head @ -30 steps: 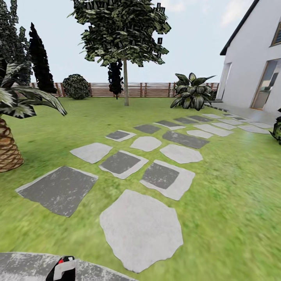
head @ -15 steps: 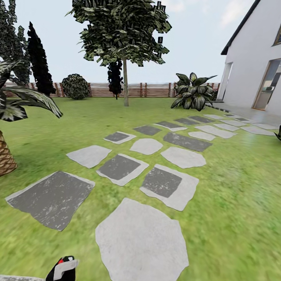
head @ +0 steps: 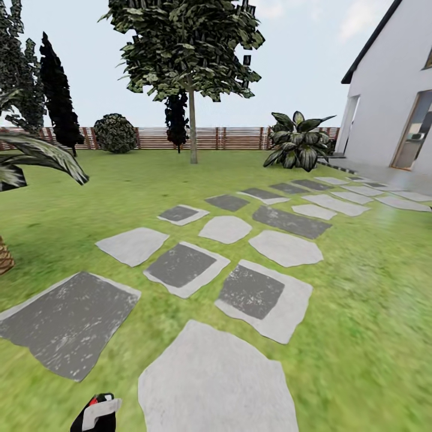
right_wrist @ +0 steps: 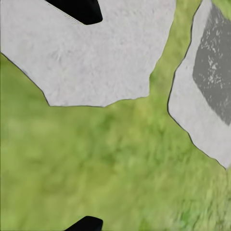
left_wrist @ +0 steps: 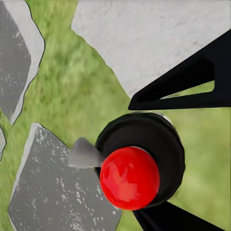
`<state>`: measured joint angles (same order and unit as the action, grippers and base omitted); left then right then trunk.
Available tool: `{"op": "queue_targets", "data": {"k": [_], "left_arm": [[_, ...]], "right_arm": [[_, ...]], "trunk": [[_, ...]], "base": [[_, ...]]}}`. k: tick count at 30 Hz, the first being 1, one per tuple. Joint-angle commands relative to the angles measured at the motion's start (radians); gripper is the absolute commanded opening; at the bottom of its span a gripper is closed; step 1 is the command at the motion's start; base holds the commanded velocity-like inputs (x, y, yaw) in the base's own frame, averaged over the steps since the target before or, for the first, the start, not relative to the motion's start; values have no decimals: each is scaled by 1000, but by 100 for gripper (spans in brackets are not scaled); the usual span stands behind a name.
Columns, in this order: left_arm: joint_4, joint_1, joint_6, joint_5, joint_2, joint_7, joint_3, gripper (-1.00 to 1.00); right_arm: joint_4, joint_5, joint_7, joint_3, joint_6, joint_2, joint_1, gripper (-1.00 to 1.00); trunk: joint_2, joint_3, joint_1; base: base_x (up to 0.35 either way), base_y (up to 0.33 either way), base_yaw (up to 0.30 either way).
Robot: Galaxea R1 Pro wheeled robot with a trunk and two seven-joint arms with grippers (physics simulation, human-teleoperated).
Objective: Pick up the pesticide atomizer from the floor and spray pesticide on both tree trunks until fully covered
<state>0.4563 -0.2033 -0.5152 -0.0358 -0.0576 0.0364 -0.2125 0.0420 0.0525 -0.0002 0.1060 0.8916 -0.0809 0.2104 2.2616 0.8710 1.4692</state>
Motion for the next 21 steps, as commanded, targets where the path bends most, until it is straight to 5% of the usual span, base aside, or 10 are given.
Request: {"op": "queue_targets", "data": {"k": [1, 21], "left_arm": [[-1, -1, -3, -4, 0, 3, -1, -100], [2, -1, -3, -4, -1, 4, -1, -100]], "right_arm": [[-1, 3, 2, 1, 3, 0, 0, 100], [-1, 3, 2, 1, 3, 0, 0, 100]], "trunk": [[0, 1, 0], [0, 1, 0]], "base": [[340, 0, 0], [340, 0, 0]]}}
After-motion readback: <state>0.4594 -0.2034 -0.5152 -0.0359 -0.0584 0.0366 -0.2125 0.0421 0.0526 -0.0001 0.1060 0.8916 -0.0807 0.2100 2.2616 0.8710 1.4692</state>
